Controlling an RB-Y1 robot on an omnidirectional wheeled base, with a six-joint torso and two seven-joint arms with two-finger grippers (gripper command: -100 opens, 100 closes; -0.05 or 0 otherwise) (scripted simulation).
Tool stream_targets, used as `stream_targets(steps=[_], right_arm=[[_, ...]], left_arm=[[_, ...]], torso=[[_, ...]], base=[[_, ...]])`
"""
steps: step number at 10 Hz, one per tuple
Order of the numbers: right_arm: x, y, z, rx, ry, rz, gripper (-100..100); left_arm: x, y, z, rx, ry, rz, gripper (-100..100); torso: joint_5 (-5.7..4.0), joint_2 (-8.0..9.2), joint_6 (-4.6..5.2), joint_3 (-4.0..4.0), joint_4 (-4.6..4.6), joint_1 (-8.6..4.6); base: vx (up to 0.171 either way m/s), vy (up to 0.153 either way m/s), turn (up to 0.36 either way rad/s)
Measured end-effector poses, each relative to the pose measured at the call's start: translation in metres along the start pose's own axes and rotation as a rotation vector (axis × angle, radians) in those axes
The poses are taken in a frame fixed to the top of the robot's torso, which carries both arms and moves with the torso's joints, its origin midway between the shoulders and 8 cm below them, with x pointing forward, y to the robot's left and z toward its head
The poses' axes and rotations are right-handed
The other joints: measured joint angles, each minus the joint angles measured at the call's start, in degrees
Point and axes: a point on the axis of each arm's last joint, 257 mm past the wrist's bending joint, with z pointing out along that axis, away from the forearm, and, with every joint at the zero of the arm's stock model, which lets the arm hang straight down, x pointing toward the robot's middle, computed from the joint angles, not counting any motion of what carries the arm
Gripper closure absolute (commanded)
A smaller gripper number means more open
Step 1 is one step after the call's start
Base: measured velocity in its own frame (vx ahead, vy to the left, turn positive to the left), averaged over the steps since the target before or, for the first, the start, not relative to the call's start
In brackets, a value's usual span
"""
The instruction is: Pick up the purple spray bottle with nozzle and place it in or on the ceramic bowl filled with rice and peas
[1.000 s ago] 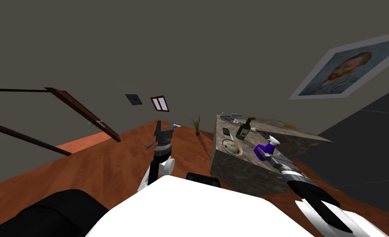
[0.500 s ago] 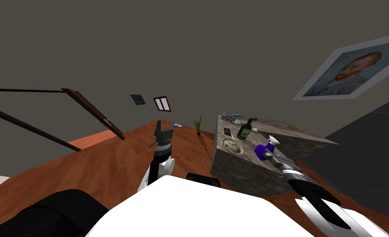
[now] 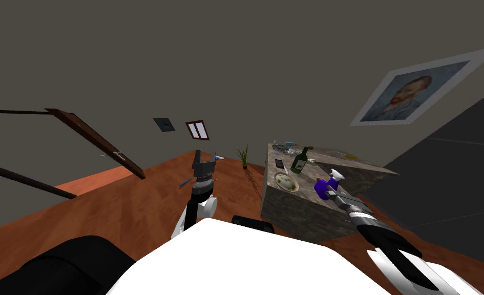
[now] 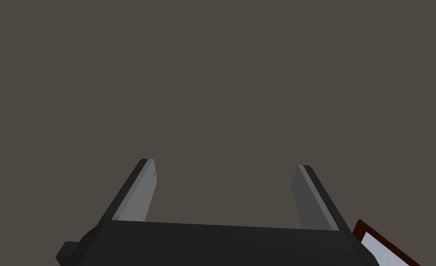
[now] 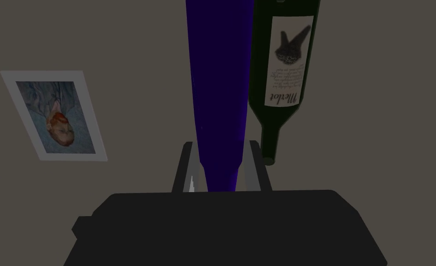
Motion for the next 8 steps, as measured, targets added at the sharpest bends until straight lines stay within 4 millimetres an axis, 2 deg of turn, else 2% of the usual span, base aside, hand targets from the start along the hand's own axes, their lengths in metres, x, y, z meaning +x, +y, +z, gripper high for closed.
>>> stream_targets(steps=[5,6,7,8], right_arm=[[0.004,0.035,-0.026,-0.086,0.002,-0.004,100],[0.004,0.036,-0.027,-0.089,0.0,-0.005,0],[0.004,0.036,-0.027,-0.089,0.0,-0.005,100],[-0.002,0.032,-0.027,-0.085,-0.005,0.001,100]], left_arm=[[0.0,0.0,0.0,0.0,0.0,0.0,0],[0.0,0.0,0.0,0.0,0.0,0.0,0],[0.0,0.0,0.0,0.0,0.0,0.0,0],[0.0,0.0,0.0,0.0,0.0,0.0,0]], torso=[[-0.03,-0.04,-0.12,-0.04,-0.02,0.04],[-0.07,0.05,-0.21,0.0,-0.02,0.02],[-0.08,0.12,-0.21,0.04,-0.01,0.0],[-0.04,0.26,-0.17,0.12,0.02,0.13]], base=[[0.083,-0.012,-0.141],[0.005,0.0,0.003],[-0.025,0.042,-0.019],[-0.031,0.055,-0.025]])
